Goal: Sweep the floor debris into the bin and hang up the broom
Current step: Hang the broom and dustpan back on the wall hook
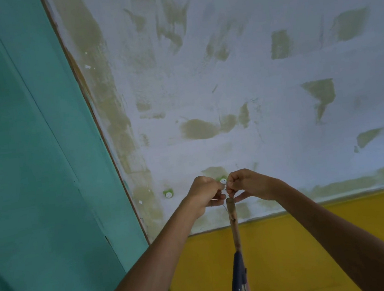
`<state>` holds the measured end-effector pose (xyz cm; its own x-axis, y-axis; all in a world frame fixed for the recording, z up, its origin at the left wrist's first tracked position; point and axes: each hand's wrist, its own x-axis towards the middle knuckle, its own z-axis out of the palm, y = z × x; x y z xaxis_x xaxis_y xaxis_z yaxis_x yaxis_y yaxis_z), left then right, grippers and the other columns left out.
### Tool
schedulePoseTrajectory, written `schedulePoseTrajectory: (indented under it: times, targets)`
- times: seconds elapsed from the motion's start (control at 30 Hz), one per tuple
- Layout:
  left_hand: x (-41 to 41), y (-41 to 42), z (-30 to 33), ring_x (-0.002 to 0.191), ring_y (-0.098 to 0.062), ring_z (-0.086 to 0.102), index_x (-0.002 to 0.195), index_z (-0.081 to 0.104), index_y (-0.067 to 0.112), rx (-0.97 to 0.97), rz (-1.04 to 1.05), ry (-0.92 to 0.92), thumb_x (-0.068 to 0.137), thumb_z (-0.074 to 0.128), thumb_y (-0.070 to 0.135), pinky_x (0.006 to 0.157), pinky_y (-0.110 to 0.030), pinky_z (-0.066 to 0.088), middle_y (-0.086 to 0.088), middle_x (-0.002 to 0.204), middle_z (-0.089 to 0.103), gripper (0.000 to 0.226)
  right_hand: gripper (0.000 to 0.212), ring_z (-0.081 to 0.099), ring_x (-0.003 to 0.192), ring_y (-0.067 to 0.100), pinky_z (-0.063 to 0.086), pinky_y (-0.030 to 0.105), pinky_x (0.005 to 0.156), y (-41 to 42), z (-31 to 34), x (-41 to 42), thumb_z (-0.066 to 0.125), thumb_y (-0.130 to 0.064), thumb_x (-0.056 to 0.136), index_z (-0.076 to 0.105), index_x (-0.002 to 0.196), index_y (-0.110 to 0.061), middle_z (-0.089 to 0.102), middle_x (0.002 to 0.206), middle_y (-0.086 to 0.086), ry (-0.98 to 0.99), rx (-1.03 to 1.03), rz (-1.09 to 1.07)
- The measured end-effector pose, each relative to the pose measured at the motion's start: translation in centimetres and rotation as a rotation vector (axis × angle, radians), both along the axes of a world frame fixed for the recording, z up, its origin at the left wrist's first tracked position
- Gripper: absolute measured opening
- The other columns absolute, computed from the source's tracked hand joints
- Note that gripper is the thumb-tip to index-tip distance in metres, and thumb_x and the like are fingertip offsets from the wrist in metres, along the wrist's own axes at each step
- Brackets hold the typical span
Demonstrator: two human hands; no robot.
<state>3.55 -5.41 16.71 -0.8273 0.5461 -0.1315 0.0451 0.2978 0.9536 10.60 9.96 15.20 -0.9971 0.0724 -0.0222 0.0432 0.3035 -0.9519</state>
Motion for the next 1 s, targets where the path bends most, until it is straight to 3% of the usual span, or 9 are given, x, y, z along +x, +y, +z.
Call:
schedulePoseTrajectory:
  times: [0.13, 0.3, 0.47, 0.57, 0.63, 0.67, 0.77, 0.9, 1.0]
  targets:
    - [-2.5, 2.3, -2.7, 0.063, -0.017, 0.07, 0.079, 0.066, 0.009, -0.023, 0.019, 0.052, 0.09, 0.056, 0.005, 0.062, -0.034, 0.062, -0.007, 0.075, 0.067, 0.015, 0.024, 0.062, 0.082, 0.021, 0.054, 0.047, 0.092, 1.9, -2.8, -2.2, 0.044, 0.002, 0.097, 0.055, 0.077, -0.007, 0.061, 0.082, 0.009, -0.002, -0.021, -0.035]
    - [-5.3, 4.8, -6.2, 0.052, -0.009, 0.068, 0.074, 0.063, 0.016, -0.1, 0.101, 0.296, 0.092, 0.056, 0.006, 0.044, -0.027, 0.056, -0.001, 0.074, 0.066, 0.022, 0.022, 0.064, 0.083, 0.021, 0.056, 0.045, 0.088, 4.0, -6.9, -5.9, 0.044, -0.002, 0.1, 0.055, 0.08, -0.005, 0.061, 0.081, 0.009, 0.017, -0.065, -0.094]
    - [-7.0, 7.1, -9.0, 0.06, -0.03, 0.066, 0.075, 0.063, 0.006, -0.061, 0.214, 0.546, 0.092, 0.06, 0.007, 0.048, -0.043, 0.052, -0.008, 0.067, 0.064, 0.017, 0.028, 0.063, 0.075, 0.02, 0.059, 0.047, 0.081, 4.9, -9.6, -8.8, 0.045, -0.003, 0.099, 0.057, 0.074, -0.008, 0.061, 0.076, 0.01, 0.095, -0.077, -0.249]
    - [-7.3, 7.6, -10.6, 0.056, -0.025, 0.062, 0.073, 0.064, 0.006, -0.024, 0.262, 0.625, 0.089, 0.062, 0.005, 0.05, -0.041, 0.051, -0.004, 0.063, 0.063, 0.017, 0.024, 0.062, 0.064, 0.019, 0.057, 0.035, 0.066, 4.5, -10.7, -9.3, 0.051, -0.003, 0.094, 0.061, 0.072, 0.001, 0.064, 0.07, 0.017, 0.167, 0.091, -0.394]
    - [-7.3, 7.8, -11.7, 0.057, -0.02, 0.06, 0.072, 0.064, 0.005, -0.014, 0.305, 0.657, 0.089, 0.063, 0.005, 0.051, -0.038, 0.049, -0.003, 0.063, 0.062, 0.016, 0.02, 0.054, 0.053, 0.009, 0.046, 0.016, 0.052, 4.0, -11.4, -9.4, 0.052, 0.001, 0.09, 0.06, 0.072, 0.006, 0.058, 0.062, 0.011, 0.203, 0.171, -0.466]
    - [-7.3, 7.9, -12.0, 0.059, -0.019, 0.058, 0.072, 0.063, 0.005, -0.015, 0.325, 0.678, 0.088, 0.063, 0.005, 0.052, -0.036, 0.048, -0.003, 0.064, 0.061, 0.016, 0.02, 0.051, 0.053, 0.009, 0.041, 0.015, 0.048, 3.7, -11.7, -9.5, 0.051, 0.001, 0.09, 0.059, 0.072, 0.005, 0.056, 0.062, 0.005, 0.212, 0.209, -0.494]
    - [-7.7, 8.1, -12.7, 0.06, -0.015, 0.057, 0.072, 0.064, 0.006, -0.039, 0.338, 0.724, 0.089, 0.063, 0.007, 0.053, -0.033, 0.045, -0.001, 0.065, 0.061, 0.017, 0.02, 0.053, 0.057, 0.012, 0.04, 0.025, 0.05, 2.9, -12.7, -9.8, 0.052, -0.005, 0.092, 0.06, 0.074, -0.008, 0.058, 0.064, -0.005, 0.217, 0.292, -0.584]
    - [-7.6, 7.8, -13.8, 0.058, -0.007, 0.057, 0.074, 0.068, 0.009, -0.007, 0.338, 0.675, 0.087, 0.065, 0.009, 0.051, -0.023, 0.044, 0.008, 0.065, 0.063, 0.014, 0.017, 0.06, 0.064, 0.02, 0.05, 0.036, 0.056, 2.0, -13.3, -9.7, 0.052, -0.012, 0.09, 0.064, 0.078, -0.01, 0.065, 0.073, 0.001, 0.162, 0.383, -0.649]
    - [-7.4, 7.8, -14.5, 0.055, -0.004, 0.056, 0.072, 0.069, 0.008, 0.068, 0.342, 0.59, 0.086, 0.069, 0.013, 0.048, -0.014, 0.041, 0.009, 0.063, 0.064, 0.015, 0.028, 0.058, 0.058, 0.022, 0.046, 0.037, 0.051, 1.1, -13.9, -9.6, 0.05, -0.022, 0.096, 0.062, 0.074, -0.009, 0.063, 0.068, 0.003, 0.158, 0.416, -0.671]
